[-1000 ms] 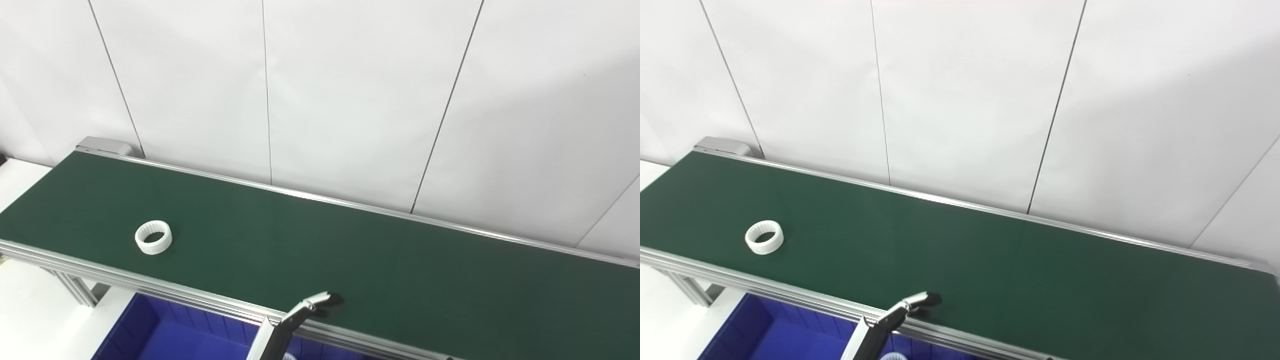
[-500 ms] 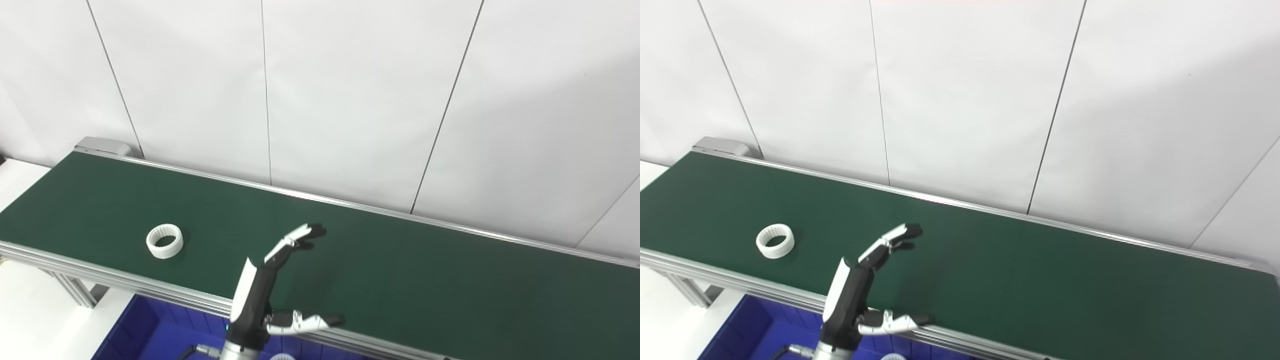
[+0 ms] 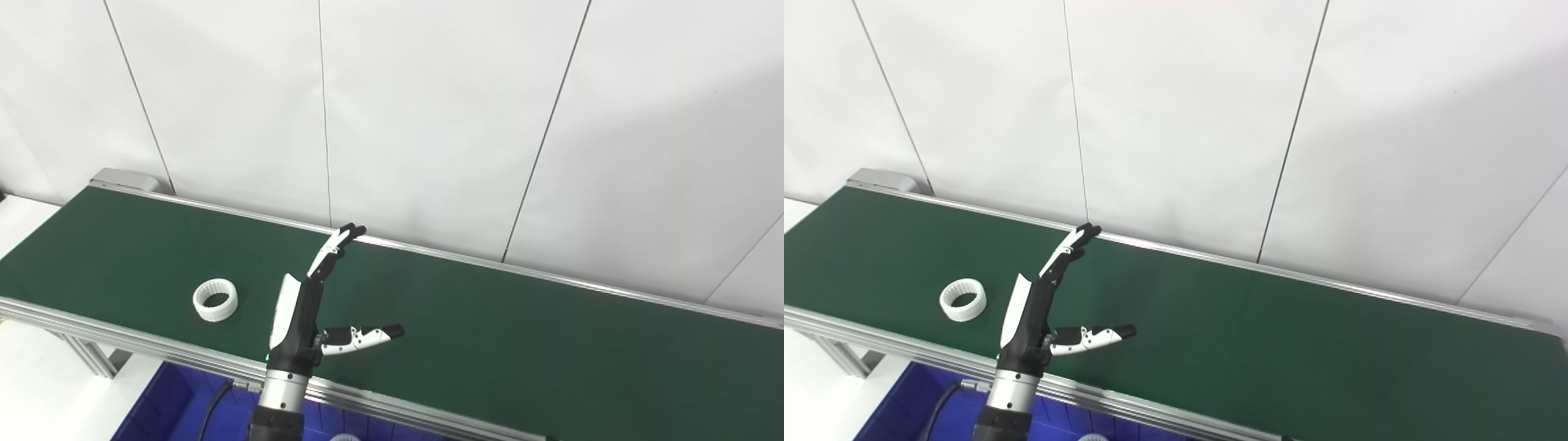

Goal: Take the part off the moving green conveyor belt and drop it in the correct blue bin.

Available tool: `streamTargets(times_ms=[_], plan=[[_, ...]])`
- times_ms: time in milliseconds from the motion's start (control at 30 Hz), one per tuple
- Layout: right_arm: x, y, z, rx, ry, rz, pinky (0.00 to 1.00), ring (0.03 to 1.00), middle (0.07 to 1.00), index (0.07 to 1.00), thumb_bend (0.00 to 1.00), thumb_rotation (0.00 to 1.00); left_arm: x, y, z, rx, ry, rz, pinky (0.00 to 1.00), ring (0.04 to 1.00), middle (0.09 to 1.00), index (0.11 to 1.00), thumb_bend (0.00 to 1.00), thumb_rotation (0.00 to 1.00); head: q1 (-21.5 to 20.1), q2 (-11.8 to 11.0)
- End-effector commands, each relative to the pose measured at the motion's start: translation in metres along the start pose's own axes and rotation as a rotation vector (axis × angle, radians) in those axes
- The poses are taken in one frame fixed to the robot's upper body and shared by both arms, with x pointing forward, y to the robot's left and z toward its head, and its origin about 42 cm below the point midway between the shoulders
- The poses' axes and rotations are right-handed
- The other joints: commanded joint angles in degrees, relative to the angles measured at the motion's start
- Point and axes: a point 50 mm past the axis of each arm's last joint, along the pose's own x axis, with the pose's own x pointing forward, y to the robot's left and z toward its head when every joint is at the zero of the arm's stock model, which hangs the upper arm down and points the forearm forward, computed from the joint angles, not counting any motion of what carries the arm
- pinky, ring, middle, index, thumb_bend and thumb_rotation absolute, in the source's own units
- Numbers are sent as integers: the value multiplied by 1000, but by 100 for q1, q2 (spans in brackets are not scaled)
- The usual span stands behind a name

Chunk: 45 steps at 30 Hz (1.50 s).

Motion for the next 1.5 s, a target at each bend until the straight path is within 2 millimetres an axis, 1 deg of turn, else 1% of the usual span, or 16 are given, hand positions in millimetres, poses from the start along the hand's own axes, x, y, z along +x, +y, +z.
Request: streamTargets(times_ms=[0, 33, 100, 200, 333, 400, 467, 533, 567, 733, 933, 1067, 1133, 1233, 1433, 1467], plan=[[4, -2, 10, 12, -82, -24, 701, 780, 824, 873, 570, 240, 11, 2, 2, 66, -53, 8, 885, 918, 950, 893, 737, 59, -8, 4], [4, -2, 9, 11, -82, -23, 700, 780, 824, 873, 571, 241, 13, 3, -1, 121, -38, 2, 885, 919, 951, 894, 736, 60, -1, 2], [3, -3, 9, 10, -83, -20, 701, 781, 826, 875, 579, 260, 15, 6, -5, 198, -13, -5, 897, 937, 971, 924, 733, 45, 1, 10], [2, -4, 10, 9, -86, -21, 714, 793, 830, 880, 571, 231, 19, 9, -10, 273, 14, -9, 880, 945, 992, 957, 751, 32, 22, 27], [2, -5, 10, -3, -88, -19, 697, 782, 827, 875, 568, 228, 24, 14, -16, 346, 53, -21, 842, 943, 1000, 972, 770, 76, 28, 27], [2, -5, 11, -7, -90, -18, 688, 777, 825, 873, 566, 221, 26, 16, -19, 384, 71, -36, 851, 957, 1000, 977, 773, 108, 37, 36], [1, -5, 11, -6, -91, -19, 684, 774, 824, 871, 564, 213, 29, 20, -22, 422, 86, -56, 916, 985, 1000, 982, 776, 139, 26, 36], [1, -5, 11, -1, -92, -25, 679, 771, 820, 867, 572, 206, 32, 24, -26, 451, 111, -70, 977, 997, 1000, 979, 792, 147, 17, 45], [1, -4, 11, 1, -93, -27, 678, 769, 818, 865, 577, 204, 33, 26, -26, 458, 120, -73, 989, 999, 1000, 978, 797, 150, 17, 45], [0, -4, 11, -6, -91, -29, 679, 767, 820, 865, 559, 224, 40, 38, -32, 514, 162, -61, 991, 1000, 1000, 965, 819, 169, 16, 54], [0, -2, 11, 0, -92, -32, 690, 773, 821, 869, 567, 242, 46, 52, -35, 563, 241, -45, 1000, 1000, 1000, 974, 819, 202, 8, 52], [0, -2, 11, 3, -91, -31, 693, 775, 823, 873, 566, 260, 50, 60, -37, 589, 271, -38, 1000, 1000, 1000, 975, 817, 171, 6, 66], [0, -1, 11, 3, -92, -29, 697, 777, 825, 875, 564, 252, 52, 64, -39, 601, 285, -35, 1000, 1000, 1000, 969, 822, 127, 3, 66], [1, -1, 12, 3, -97, -29, 697, 778, 826, 874, 565, 250, 54, 69, -42, 614, 312, -36, 1000, 1000, 1000, 969, 823, 106, -1, 66], [1, -1, 12, 4, -100, -29, 688, 775, 824, 872, 575, 253, 53, 76, -50, 625, 360, -41, 1000, 1000, 1000, 967, 823, 67, -5, 70], [1, -1, 13, 4, -102, -29, 681, 772, 823, 870, 571, 249, 53, 77, -52, 623, 366, -42, 997, 1000, 1000, 966, 820, 46, -5, 70]])
